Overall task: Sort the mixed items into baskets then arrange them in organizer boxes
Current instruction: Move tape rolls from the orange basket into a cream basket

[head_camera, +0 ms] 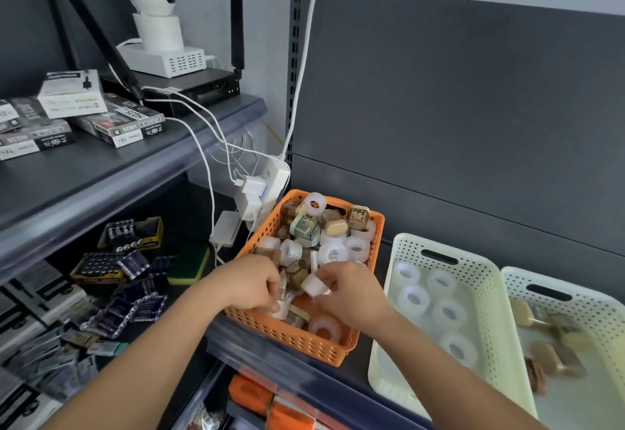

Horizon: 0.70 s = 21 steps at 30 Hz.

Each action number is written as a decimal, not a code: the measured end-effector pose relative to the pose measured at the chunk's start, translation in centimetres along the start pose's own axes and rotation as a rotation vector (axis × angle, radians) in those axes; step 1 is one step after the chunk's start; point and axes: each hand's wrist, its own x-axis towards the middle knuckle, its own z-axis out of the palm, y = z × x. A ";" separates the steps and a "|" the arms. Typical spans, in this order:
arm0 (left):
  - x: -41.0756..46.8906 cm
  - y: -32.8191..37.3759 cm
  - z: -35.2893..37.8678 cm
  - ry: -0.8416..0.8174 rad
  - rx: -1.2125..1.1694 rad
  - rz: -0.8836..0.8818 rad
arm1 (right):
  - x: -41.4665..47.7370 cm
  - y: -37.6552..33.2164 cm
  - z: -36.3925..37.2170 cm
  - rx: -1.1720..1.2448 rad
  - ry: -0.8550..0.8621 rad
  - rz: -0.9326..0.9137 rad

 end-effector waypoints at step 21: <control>3.6 16.9 7.3 -0.039 0.179 0.501 | -12.5 11.5 -7.8 -0.090 -0.160 0.306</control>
